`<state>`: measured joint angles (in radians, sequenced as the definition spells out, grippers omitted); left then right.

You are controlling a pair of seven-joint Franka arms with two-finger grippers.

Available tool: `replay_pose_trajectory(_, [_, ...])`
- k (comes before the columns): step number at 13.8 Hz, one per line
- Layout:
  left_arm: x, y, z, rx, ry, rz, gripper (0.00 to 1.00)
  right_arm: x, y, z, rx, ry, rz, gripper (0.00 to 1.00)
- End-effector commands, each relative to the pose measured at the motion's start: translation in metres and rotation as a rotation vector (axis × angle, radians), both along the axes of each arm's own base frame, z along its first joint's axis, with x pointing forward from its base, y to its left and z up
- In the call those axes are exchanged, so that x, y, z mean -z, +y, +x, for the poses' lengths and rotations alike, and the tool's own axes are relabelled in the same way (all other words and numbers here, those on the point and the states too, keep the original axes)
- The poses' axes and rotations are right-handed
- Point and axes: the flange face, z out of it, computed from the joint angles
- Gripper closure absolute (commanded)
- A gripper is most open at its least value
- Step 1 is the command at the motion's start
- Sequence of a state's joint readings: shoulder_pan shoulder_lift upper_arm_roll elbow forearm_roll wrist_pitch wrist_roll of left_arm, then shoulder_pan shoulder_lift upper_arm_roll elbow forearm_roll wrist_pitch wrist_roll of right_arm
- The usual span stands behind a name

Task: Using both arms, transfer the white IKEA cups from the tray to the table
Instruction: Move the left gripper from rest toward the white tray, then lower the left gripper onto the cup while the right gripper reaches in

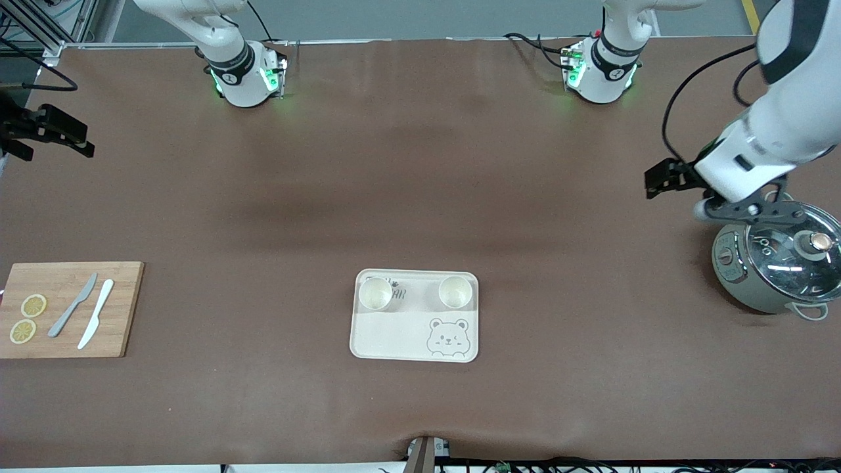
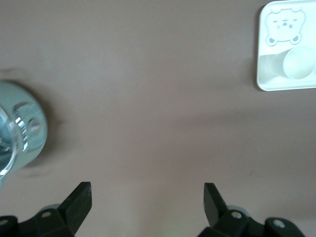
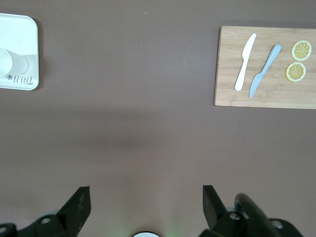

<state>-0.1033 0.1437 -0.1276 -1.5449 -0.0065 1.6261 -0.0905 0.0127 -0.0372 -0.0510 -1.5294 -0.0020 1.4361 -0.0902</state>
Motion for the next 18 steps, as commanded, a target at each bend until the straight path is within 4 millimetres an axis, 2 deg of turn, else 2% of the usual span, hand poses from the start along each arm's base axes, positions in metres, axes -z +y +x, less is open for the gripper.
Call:
replay_pose_trajectory(1, [0.026, -0.039, 0.014, 0.012, -0.016, 0.004, 0.00, 0.007, -0.007, 0.007, -0.007, 0.016, -0.008, 0.00])
replay_pose_trajectory(5, [0.064, -0.100, 0.013, -0.034, -0.005, 0.021, 0.00, 0.024, -0.013, 0.016, -0.003, 0.050, -0.027, 0.00])
replay_pose_trajectory(7, [0.078, -0.116, 0.018, -0.047, -0.022, 0.012, 0.00, 0.046, -0.036, 0.027, 0.035, 0.086, -0.008, 0.00])
replay_pose_trajectory(8, [0.084, -0.128, 0.018, -0.060, -0.035, -0.006, 0.00, 0.049, -0.048, 0.029, 0.058, 0.092, -0.004, 0.00])
replay_pose_trajectory(10, [0.099, -0.147, 0.019, -0.111, -0.037, -0.007, 0.00, 0.059, -0.049, 0.033, 0.058, 0.107, -0.003, 0.00])
replay_pose_trajectory(12, [0.119, -0.162, 0.018, -0.130, -0.018, 0.005, 0.00, 0.083, -0.051, 0.044, 0.060, 0.150, -0.001, 0.00])
replay_pose_trajectory(14, [0.129, -0.176, 0.019, -0.118, -0.018, -0.004, 0.00, 0.120, -0.048, 0.051, 0.054, 0.182, 0.000, 0.00])
replay_pose_trajectory(15, [0.132, -0.191, 0.017, -0.098, -0.029, -0.009, 0.00, 0.131, -0.049, 0.054, 0.055, 0.167, -0.001, 0.00])
replay_pose_trajectory(18, [0.146, -0.207, 0.026, -0.155, -0.049, -0.027, 0.00, 0.148, -0.039, 0.058, 0.049, 0.159, -0.005, 0.00])
